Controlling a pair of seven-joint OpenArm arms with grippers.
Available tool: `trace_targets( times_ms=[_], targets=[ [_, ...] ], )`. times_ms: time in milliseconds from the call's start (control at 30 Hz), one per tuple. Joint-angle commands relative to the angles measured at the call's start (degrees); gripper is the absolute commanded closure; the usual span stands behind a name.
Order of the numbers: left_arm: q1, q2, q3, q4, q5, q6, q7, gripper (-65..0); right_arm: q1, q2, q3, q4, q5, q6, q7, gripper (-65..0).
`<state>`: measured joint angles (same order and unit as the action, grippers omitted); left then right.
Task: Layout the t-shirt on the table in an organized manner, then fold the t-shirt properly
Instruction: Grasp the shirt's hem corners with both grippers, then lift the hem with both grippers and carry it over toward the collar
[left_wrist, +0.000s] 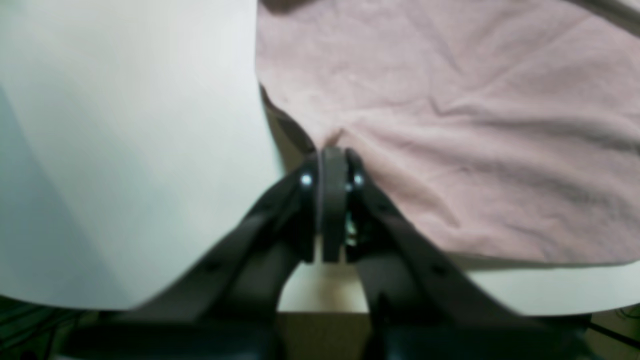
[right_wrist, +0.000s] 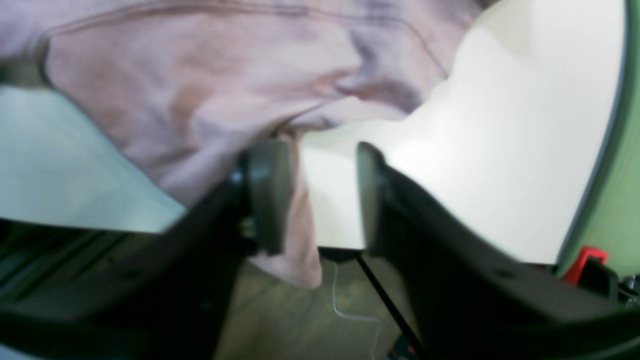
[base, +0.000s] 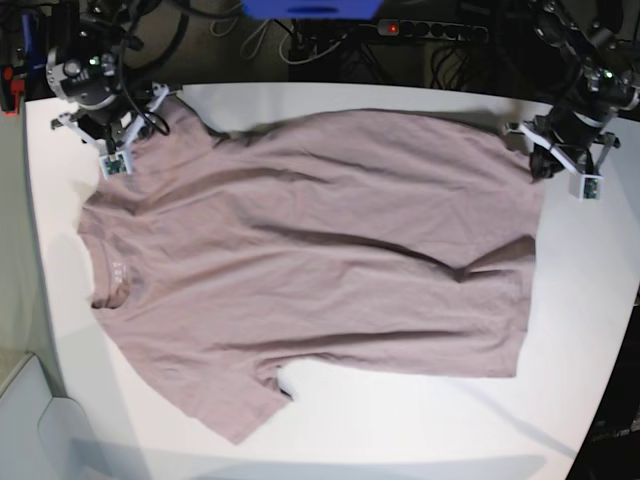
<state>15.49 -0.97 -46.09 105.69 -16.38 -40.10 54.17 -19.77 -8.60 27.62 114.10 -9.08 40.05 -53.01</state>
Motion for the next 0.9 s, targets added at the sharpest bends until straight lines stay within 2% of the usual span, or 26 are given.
trace_targets(
  times_ms=[0,67,300,633,733,833,867],
  targets=[
    [-0.1,-0.5,-0.2,0.9,-0.7,0.1,-0.9,-0.2,-0.8,0.0,-1.0,1.1,0.8,-0.1,0.6,-28.6],
    [-0.1,-0.6,-0.1,0.9,-0.7,0.1,-0.9,-0.2,-1.5,0.0,-2.3,1.1,0.8,-0.1,0.6,-30.6],
    [-0.1,-0.7,0.0,0.9,-0.7,0.1,-1.1,-0.2,-1.8,-0.4,-3.4,-1.0,0.9,-0.1,0.8,-30.6],
    [-0.1,-0.7,-0.1,0.8,-0.7,0.1,-1.1,-0.2,-0.8,-0.4,-3.5,-9.6,0.9,-0.1,1.3,-29.8],
    [-0.1,-0.7,-0.2,0.8,-0.7,0.1,-1.1,-0.2,-0.7,0.1,-3.5,-11.6,0.9,-0.1,3.0,-21.5],
    [-0.1,-0.7,-0.2,0.9,-0.7,0.1,-1.0,-0.2,-0.3,0.4,-3.2,-12.9,0.9,-0.1,3.2,-0.6],
    [-0.1,-0.7,-0.2,0.9,-0.7,0.1,-0.9,-0.2,-0.3,0.4,-3.2,-12.7,0.9,-0.1,3.0,0.0]
  ],
)
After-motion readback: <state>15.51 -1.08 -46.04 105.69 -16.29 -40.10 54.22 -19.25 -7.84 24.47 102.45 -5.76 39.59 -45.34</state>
